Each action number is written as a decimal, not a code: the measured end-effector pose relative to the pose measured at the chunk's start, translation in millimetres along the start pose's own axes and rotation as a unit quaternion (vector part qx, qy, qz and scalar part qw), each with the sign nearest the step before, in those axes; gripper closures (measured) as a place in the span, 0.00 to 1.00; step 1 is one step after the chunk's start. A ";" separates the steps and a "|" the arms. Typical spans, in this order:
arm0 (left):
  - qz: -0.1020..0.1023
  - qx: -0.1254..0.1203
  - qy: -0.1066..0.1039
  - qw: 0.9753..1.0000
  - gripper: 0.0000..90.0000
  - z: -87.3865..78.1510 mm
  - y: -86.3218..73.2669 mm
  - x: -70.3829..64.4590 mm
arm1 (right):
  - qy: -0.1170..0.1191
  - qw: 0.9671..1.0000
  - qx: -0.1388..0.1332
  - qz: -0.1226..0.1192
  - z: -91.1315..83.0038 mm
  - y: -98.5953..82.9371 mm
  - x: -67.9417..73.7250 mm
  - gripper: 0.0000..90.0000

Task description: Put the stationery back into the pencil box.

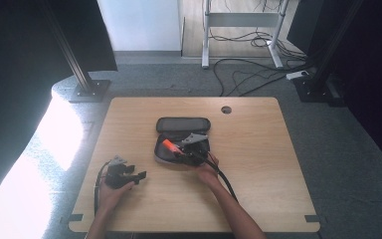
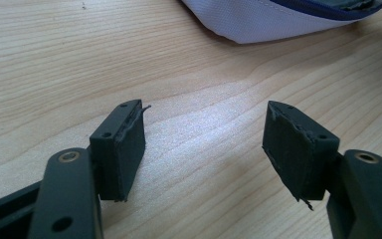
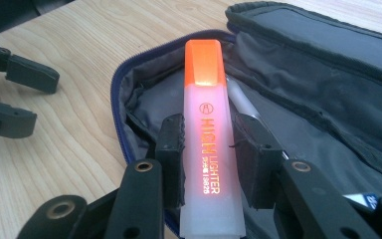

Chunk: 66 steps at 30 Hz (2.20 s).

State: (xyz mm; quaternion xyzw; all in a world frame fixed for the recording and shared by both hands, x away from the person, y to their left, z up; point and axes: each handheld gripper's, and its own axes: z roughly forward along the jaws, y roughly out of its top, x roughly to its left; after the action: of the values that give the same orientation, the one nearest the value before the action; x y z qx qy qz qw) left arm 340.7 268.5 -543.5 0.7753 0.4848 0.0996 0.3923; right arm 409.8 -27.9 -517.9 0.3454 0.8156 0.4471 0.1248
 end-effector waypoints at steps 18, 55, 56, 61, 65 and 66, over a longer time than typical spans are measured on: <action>-0.001 0.000 -0.001 1.000 0.37 -0.3 0.0 0.9 | 0.002 1.000 0.013 -0.003 16.0 2.6 -1.7 0.73; 0.000 0.000 0.001 1.000 0.37 -0.4 0.0 1.0 | 0.009 1.000 -0.014 0.026 -8.0 1.7 -3.1 0.56; -0.001 0.000 0.001 1.000 0.37 -0.4 0.0 0.9 | 0.008 0.999 -0.019 0.026 -10.3 1.5 -3.1 0.56; -0.001 0.000 0.001 1.000 0.37 -0.8 -0.1 0.4 | 0.007 0.999 -0.026 0.031 -22.8 -2.0 -3.3 0.55; 0.000 0.000 0.001 1.000 0.37 -0.6 0.2 -0.7 | 0.005 0.999 -0.031 0.037 -31.1 -6.5 -3.7 0.54; 0.001 0.000 0.001 1.000 0.37 -0.3 0.1 -1.0 | 0.005 0.999 -0.033 0.039 -33.6 -8.0 -3.9 0.54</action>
State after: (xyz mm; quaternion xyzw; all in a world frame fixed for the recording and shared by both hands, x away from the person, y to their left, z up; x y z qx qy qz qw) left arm 340.1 267.8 -542.9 0.7758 0.4845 0.1004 0.3915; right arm 391.8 -55.1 -505.7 0.3709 0.7865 0.4803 0.1148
